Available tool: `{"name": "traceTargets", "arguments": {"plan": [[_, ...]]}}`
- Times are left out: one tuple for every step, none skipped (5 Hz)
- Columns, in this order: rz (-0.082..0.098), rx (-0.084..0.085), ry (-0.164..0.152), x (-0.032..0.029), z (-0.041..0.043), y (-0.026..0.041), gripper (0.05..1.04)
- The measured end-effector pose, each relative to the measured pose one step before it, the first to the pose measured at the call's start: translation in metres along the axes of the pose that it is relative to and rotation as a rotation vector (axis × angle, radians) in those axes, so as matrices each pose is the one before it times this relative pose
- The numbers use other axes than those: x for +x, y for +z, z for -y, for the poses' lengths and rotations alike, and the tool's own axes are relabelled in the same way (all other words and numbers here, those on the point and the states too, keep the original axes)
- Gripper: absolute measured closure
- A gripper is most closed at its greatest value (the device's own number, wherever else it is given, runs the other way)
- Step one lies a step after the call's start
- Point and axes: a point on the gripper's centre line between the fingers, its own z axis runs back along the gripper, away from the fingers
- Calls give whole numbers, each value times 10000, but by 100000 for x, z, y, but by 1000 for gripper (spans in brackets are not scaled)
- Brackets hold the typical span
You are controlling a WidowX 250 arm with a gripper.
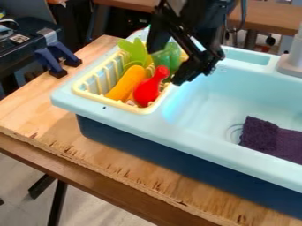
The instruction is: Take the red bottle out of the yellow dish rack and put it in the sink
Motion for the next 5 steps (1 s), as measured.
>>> {"name": "traceTargets", "arguments": {"plan": [[-239,136,286,-342,-550,-695,77],[-101,10,177,-164,-251,-686,77],[64,-35,-27,19,298,-1085,77],[221,-43,83,289,62,-202,131],[324,-75,-86,442,407,-138,419]]}}
